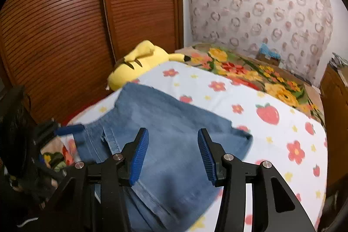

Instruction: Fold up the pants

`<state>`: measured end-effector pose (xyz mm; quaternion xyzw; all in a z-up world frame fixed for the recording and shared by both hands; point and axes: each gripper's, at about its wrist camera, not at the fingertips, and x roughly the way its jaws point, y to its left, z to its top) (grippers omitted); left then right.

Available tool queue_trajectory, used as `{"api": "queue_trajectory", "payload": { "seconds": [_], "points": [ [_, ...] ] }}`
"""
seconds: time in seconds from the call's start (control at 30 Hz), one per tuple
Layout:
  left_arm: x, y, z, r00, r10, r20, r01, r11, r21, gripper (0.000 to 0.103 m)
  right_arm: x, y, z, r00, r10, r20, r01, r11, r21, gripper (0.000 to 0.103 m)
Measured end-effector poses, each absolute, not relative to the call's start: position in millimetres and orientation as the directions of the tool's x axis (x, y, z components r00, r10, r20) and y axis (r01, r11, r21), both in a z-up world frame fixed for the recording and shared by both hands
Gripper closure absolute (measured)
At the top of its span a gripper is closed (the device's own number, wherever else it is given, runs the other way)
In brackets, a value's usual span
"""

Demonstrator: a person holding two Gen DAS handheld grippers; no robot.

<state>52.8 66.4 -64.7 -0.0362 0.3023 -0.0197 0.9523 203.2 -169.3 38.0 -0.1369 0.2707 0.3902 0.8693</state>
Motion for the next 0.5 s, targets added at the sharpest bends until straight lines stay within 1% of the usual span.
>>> {"api": "queue_trajectory", "payload": {
  "seconds": [0.17, 0.5],
  "points": [
    [60, 79, -69, 0.813, -0.056, -0.580, 0.008, 0.996, -0.084, 0.022, 195, -172, 12, 0.556, 0.545, -0.628, -0.724, 0.689, -0.043, 0.054],
    [63, 100, -81, 0.794, -0.040, -0.606, -0.011, 0.997, -0.080, 0.023, 187, -171, -15, 0.491, 0.543, -0.682, -0.703, 0.709, 0.058, 0.054]
  ]
}}
